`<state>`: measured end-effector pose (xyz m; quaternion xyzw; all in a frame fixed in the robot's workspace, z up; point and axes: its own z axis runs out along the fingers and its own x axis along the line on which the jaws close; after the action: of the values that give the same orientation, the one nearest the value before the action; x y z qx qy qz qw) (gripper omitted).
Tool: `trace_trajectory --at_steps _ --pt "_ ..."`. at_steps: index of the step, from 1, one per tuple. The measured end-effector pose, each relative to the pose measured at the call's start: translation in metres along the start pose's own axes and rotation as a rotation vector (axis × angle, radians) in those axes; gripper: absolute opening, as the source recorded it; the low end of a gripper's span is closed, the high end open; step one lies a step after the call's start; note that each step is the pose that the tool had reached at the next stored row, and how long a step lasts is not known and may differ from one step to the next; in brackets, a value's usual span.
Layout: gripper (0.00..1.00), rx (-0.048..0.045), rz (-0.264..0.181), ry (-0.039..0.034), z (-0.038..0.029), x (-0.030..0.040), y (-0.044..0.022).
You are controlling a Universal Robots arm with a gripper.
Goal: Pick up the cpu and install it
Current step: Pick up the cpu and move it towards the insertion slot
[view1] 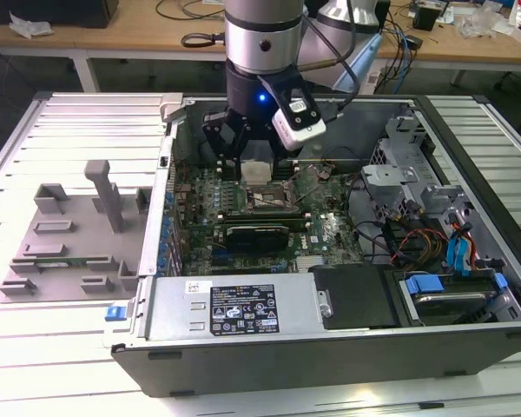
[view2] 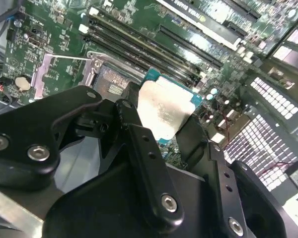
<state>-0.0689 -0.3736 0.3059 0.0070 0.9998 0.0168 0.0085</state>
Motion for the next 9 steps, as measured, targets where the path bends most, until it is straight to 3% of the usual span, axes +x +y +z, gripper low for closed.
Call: trace_trajectory --at_steps 1,6,9 --pt "0.55 -0.0001 0.0 0.0011 0.0031 -0.0009 0.0059" --pt "0.55 0.0021 0.0 0.0106 0.0128 -0.0068 0.0147" --pt "0.55 0.0036 0.0 0.0149 0.0201 -0.0176 0.0199"
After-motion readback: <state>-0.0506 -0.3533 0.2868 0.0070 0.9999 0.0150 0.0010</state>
